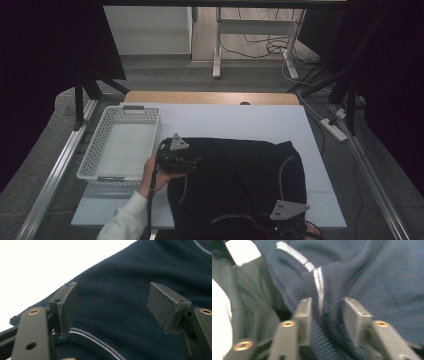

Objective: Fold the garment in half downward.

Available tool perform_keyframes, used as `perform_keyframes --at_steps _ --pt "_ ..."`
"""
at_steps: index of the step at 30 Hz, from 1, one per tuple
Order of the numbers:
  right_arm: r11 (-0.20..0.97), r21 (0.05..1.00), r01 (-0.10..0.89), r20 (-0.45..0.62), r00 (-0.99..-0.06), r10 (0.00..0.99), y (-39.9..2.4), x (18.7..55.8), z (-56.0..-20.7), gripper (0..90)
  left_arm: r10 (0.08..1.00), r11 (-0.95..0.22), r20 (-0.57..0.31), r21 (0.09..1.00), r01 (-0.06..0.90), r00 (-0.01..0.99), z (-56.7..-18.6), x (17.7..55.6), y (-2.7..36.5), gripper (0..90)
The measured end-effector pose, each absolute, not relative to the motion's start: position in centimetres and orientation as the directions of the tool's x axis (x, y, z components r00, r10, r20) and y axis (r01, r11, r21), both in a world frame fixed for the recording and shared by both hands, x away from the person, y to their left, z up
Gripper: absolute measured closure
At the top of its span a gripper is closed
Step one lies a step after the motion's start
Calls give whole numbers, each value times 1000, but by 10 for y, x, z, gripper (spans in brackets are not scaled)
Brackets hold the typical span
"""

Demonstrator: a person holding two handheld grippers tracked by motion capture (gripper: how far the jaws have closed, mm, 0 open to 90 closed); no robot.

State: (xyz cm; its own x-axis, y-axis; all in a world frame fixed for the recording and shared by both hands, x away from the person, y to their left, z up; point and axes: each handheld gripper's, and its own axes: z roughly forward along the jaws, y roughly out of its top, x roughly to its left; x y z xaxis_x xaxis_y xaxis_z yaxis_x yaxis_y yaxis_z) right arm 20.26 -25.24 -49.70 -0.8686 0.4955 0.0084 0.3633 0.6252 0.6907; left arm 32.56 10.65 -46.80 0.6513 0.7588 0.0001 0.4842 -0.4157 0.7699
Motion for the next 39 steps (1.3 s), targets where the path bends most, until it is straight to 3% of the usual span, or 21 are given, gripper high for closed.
perform_keyframes --at_steps 2,7,15,22,26,29,32,39 --pt "601 714 359 -2 -857 515 -257 204 -490 462 759 -416 0 769 485 651 -468 326 107 259" --pt "539 755 372 -8 -817 576 -277 213 -476 422 763 -411 1 772 484 646 -467 326 107 255" --pt "486 740 465 -44 -688 724 -309 244 -486 428 761 -417 8 772 480 649 -466 325 106 251" --pt "474 695 541 -24 -641 768 -315 270 -503 451 762 -422 12 769 481 648 -467 326 105 245" --pt "474 678 561 -14 -636 772 -312 280 -507 498 761 -424 14 768 480 649 -468 326 104 243" --pt "481 664 573 11 -650 760 -308 285 -509 618 760 -426 17 768 479 649 -468 325 104 243" --pt "501 660 560 14 -675 738 -306 282 -507 798 760 -427 18 767 478 649 -468 325 103 242" --pt "512 659 551 -27 -663 748 -316 259 -500 833 762 -425 19 768 478 647 -467 325 105 241"
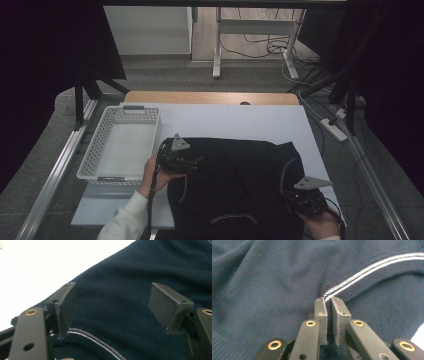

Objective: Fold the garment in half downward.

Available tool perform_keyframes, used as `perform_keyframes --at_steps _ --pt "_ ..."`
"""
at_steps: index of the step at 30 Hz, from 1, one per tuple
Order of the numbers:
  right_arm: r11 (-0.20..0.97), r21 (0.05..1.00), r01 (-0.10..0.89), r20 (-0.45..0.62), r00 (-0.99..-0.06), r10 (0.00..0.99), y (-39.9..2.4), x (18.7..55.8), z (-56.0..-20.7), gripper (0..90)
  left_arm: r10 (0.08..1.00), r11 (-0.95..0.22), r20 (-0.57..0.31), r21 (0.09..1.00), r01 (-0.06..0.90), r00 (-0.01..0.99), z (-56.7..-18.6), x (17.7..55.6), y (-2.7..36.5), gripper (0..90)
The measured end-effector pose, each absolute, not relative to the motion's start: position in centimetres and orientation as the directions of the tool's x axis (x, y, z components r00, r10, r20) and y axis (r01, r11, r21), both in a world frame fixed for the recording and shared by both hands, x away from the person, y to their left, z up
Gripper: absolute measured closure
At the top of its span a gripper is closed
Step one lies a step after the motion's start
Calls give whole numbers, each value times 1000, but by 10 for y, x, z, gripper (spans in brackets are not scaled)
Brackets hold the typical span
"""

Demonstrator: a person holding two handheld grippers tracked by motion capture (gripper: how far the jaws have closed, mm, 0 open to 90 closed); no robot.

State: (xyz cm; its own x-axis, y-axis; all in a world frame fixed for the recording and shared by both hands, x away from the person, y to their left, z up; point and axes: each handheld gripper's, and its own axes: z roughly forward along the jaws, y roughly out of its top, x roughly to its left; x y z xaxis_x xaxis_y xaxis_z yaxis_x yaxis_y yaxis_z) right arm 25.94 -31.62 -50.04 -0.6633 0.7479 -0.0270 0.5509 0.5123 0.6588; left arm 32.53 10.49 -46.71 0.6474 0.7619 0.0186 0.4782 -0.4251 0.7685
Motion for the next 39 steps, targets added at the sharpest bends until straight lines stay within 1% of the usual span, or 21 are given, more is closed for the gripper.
perform_keyframes --at_steps 4,7,8,12,16,23,29,39 --pt "503 662 556 -19 -659 752 -323 241 -497 834 763 -423 18 770 477 646 -467 325 106 241" --pt "507 666 547 -18 -668 744 -322 239 -497 820 763 -423 20 771 477 646 -466 325 106 241" --pt "502 673 542 -16 -669 743 -321 241 -496 790 763 -423 20 771 476 646 -466 325 106 241" --pt "479 710 516 -39 -651 758 -318 253 -489 579 765 -422 20 771 477 644 -466 325 106 240" --pt "424 747 513 -41 -600 799 -325 277 -477 498 764 -424 24 772 474 645 -466 325 105 239" --pt "349 776 525 -22 -531 847 -340 332 -467 483 760 -431 33 772 467 649 -466 324 103 237" --pt "324 778 539 -15 -499 867 -346 373 -467 481 757 -437 37 770 464 652 -467 324 101 236" --pt "333 757 562 -18 -492 870 -344 412 -473 476 757 -441 37 766 468 652 -469 325 100 235"
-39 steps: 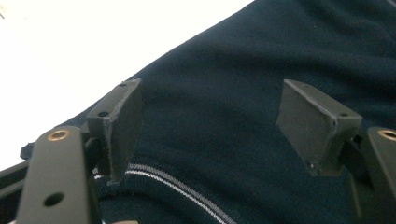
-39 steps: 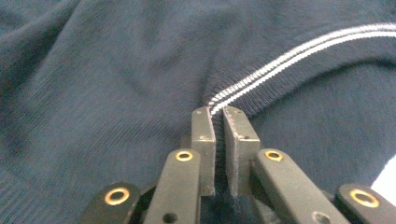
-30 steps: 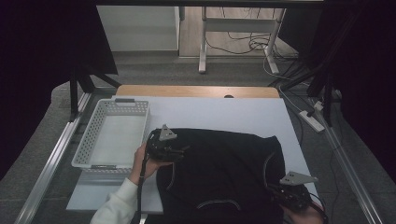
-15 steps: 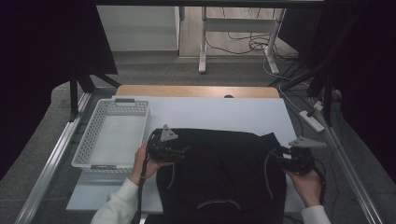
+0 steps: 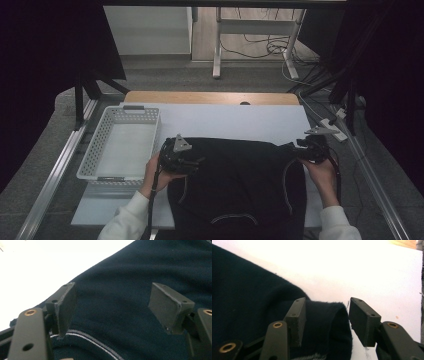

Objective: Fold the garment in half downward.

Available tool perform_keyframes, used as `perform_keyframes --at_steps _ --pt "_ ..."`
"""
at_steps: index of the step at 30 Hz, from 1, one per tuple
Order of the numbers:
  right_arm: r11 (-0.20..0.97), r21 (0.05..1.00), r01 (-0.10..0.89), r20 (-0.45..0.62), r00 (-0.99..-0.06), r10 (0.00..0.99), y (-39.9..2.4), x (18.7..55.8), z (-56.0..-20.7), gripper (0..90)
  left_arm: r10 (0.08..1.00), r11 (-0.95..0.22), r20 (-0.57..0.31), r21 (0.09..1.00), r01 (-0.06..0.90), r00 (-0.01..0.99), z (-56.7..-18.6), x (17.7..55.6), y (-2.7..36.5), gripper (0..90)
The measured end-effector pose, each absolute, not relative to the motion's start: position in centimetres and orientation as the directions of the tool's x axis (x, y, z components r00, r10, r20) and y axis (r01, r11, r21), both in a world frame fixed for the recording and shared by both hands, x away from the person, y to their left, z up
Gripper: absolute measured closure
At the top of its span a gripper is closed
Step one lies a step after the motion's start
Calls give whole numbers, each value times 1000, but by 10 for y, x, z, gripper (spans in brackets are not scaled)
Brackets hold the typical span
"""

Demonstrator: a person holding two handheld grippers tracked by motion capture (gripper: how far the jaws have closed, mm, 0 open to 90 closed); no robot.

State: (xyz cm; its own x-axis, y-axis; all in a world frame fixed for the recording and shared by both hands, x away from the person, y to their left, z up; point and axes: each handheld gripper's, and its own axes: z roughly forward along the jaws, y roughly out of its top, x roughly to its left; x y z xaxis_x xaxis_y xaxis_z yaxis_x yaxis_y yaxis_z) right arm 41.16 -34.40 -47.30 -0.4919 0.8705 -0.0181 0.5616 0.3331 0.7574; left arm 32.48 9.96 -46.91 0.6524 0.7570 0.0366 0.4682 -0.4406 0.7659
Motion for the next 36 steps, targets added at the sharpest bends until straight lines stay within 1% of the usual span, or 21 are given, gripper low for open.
perform_keyframes --at_steps 4,7,10,12,15,18,24,28,30,32,33,35,36 --pt "355 732 582 -29 -494 869 -344 421 -481 490 757 -445 40 763 468 652 -470 324 100 235" --pt "376 697 611 -32 -497 867 -345 425 -490 538 759 -445 42 762 470 650 -471 324 101 234" --pt "397 665 633 -26 -512 859 -345 428 -498 621 762 -441 42 764 471 647 -471 323 102 234" --pt "409 656 634 -15 -532 847 -343 429 -502 718 762 -442 44 764 470 646 -471 323 102 234" --pt "440 658 611 -44 -552 832 -341 427 -503 827 763 -444 48 763 469 645 -470 322 102 233" --pt "442 671 595 -72 -541 838 -342 425 -498 852 765 -442 47 765 469 643 -470 323 103 233" --pt "377 738 560 -101 -461 881 -358 417 -480 857 768 -437 48 768 468 638 -470 323 105 233" --pt "339 760 555 -78 -440 894 -371 414 -473 857 770 -435 48 768 469 636 -469 323 105 233" --pt "322 754 573 -39 -450 892 -374 415 -477 844 769 -437 49 768 468 637 -470 323 105 232" --pt "317 741 592 -23 -449 893 -373 418 -483 774 768 -439 50 767 468 639 -470 323 104 231" --pt "317 731 604 -20 -445 895 -373 419 -486 722 768 -439 50 767 468 639 -470 323 104 230" --pt "306 718 625 -4 -436 900 -374 421 -490 578 768 -441 52 765 468 638 -470 323 104 227" --pt "296 716 632 7 -431 902 -375 422 -491 550 768 -441 52 765 468 638 -470 323 104 227"
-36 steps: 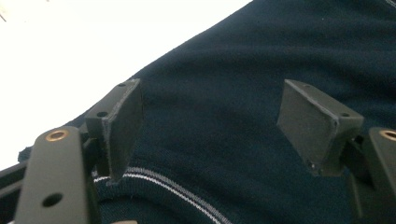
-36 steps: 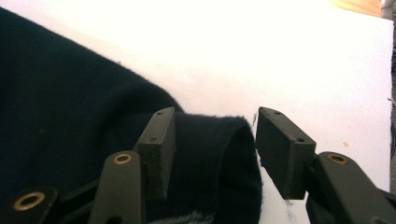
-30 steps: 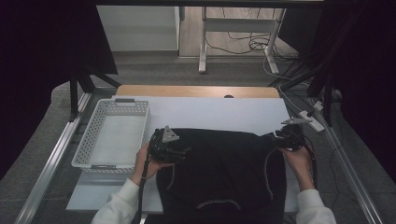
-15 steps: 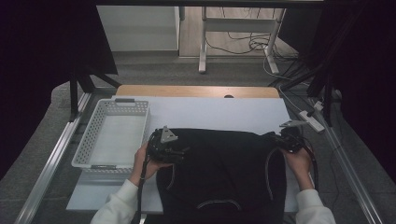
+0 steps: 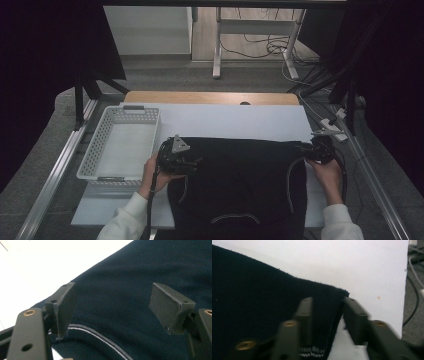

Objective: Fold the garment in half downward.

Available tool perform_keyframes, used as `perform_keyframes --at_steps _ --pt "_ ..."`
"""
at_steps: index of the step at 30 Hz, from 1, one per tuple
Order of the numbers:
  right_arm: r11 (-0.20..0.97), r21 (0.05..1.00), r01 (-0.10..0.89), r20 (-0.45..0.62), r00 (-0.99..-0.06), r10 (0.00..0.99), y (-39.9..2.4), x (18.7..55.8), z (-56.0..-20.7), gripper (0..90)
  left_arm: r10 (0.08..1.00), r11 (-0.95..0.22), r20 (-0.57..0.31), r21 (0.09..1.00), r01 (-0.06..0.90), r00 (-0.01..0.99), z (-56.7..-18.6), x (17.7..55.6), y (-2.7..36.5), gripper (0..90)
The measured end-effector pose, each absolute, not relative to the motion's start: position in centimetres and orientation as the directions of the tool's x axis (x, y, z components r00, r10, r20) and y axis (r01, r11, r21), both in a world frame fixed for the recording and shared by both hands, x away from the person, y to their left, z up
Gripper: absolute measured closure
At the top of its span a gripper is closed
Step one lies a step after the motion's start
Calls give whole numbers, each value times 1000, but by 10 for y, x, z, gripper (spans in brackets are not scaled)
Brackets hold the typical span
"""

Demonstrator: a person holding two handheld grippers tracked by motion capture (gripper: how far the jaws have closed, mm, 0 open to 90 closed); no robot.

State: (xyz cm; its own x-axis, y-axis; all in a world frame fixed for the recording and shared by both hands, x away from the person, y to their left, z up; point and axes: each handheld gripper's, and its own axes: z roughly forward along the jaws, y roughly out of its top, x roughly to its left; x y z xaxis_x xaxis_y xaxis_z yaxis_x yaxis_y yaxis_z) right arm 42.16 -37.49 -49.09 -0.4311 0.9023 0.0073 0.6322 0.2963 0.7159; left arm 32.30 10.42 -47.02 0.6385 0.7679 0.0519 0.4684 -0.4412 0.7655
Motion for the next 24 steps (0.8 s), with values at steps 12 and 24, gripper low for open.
perform_keyframes --at_steps 12,24 --pt "307 643 701 46 -435 899 -366 427 -507 486 769 -442 55 765 467 637 -470 323 104 226" --pt "304 702 644 -27 -403 915 -375 422 -495 845 772 -439 56 767 468 633 -470 323 106 226"
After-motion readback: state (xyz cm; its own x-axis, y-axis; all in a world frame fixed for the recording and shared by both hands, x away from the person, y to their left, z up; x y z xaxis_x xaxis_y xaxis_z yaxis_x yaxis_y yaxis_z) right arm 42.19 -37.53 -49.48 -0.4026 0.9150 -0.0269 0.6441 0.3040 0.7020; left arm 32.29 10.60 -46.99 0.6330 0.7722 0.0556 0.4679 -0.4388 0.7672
